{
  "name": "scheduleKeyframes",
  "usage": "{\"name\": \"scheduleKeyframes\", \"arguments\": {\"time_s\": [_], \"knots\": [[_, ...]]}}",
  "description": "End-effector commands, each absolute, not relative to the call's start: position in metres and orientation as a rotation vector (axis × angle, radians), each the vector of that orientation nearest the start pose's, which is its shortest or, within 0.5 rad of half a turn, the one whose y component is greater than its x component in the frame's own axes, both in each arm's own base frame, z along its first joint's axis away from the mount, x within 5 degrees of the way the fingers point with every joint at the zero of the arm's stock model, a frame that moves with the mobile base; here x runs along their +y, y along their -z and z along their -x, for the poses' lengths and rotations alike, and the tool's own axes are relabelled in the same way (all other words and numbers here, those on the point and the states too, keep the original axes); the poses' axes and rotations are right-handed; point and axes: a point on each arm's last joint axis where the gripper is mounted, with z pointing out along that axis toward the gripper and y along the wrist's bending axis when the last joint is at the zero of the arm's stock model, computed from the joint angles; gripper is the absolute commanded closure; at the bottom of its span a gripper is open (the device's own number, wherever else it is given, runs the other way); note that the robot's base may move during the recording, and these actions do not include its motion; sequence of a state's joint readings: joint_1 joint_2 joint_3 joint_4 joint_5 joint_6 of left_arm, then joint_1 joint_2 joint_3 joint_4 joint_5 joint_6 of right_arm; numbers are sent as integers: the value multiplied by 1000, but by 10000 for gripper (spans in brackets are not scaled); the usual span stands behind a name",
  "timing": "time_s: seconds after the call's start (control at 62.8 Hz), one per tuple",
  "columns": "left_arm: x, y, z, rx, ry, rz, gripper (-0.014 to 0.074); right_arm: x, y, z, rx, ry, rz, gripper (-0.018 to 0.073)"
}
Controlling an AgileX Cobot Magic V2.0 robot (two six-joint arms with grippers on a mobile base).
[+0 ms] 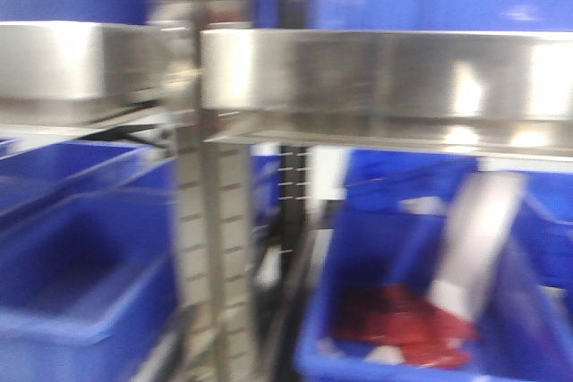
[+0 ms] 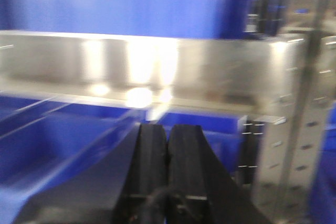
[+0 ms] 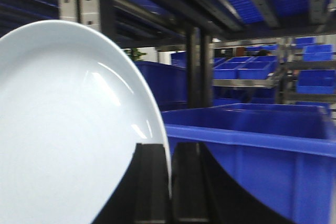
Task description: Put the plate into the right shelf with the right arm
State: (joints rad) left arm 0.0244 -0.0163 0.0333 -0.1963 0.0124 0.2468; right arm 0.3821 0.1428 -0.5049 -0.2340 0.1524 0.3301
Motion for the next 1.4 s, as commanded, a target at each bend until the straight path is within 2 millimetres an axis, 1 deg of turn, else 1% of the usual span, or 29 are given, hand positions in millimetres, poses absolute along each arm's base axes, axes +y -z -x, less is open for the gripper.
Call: {"name": "scheduleKeyframes", "arguments": {"time_s": [0.0,1.241,1.384], "knots": [[2,-207,-55,1425,-64,-8,643,8,-373,-25,1166,-394,163,505],[2,-207,-55,1425,-64,-8,643,8,-373,-24,1160,-396,163,505],[2,-207,-55,1425,-64,-8,643,9,-376,-26,1144,-401,165,505]]}}
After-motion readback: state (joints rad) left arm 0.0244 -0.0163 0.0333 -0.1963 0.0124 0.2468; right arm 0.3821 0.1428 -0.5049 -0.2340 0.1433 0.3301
